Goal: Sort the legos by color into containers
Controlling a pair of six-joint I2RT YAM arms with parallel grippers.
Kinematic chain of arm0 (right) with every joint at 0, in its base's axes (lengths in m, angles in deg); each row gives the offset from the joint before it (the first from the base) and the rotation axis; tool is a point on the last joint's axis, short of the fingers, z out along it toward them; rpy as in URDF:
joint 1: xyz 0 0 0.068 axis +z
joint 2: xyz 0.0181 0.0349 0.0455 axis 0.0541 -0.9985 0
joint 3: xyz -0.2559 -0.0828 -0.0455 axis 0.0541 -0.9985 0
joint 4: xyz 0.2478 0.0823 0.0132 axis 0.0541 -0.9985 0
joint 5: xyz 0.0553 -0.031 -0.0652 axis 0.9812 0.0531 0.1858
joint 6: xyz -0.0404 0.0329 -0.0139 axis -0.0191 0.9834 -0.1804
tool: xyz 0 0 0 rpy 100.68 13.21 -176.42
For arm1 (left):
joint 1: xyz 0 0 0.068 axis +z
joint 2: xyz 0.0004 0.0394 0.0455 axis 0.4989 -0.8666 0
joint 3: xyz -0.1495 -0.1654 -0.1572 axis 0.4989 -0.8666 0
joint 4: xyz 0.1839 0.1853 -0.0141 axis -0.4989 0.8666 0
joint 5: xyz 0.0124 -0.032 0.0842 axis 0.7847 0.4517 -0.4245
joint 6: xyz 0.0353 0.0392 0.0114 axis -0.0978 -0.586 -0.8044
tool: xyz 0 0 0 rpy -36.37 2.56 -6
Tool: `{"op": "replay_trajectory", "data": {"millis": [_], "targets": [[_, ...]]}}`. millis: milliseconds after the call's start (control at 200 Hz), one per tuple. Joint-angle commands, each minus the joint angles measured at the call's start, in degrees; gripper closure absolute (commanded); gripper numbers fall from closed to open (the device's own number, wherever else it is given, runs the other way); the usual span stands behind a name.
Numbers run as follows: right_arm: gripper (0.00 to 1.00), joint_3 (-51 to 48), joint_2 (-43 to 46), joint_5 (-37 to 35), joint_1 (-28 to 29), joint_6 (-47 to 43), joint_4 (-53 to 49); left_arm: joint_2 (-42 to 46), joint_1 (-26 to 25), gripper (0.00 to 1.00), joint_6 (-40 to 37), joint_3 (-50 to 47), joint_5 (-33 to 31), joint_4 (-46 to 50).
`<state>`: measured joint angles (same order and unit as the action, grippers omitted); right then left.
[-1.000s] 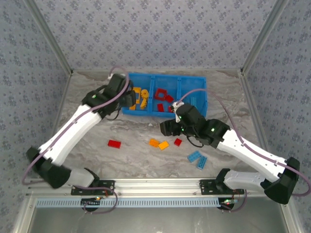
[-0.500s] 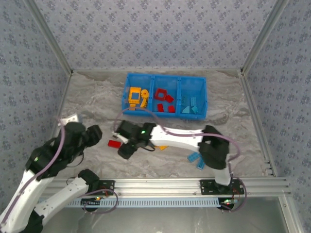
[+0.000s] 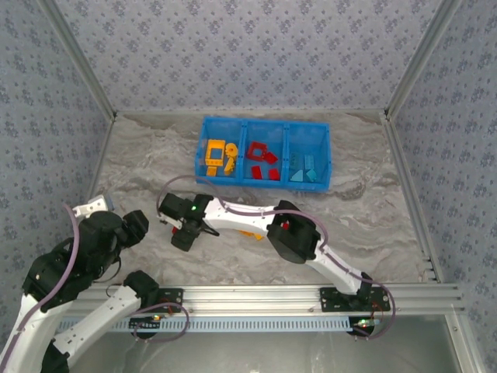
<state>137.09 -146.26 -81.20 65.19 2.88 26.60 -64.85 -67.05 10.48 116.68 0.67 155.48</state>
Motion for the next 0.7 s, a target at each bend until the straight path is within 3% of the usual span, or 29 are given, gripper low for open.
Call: {"op": "replay_trajectory", "data": {"millis": [0,480,610,695], "targets": [[0.22,3.7,-2.8,-0.2,-1.0,-1.4,-3.6,-0.6,0.1,0.35,-0.1,1.7,-1.0,1.0],[0.54,6.8,-5.7,0.2,-1.4,-0.3,-3.9,-1.2,0.1,0.35,-1.3,1.2,0.8,-0.4],[0.62,4.7,-2.7,0.2,-1.7,1.0,-2.4,-2.4,0.2,0.35,-2.7,1.2,2.9,-1.7],[0.65,-0.2,3.0,-0.5,-2.4,2.6,0.4,-4.5,0.2,0.35,-6.2,1.8,8.2,-5.6]]}}
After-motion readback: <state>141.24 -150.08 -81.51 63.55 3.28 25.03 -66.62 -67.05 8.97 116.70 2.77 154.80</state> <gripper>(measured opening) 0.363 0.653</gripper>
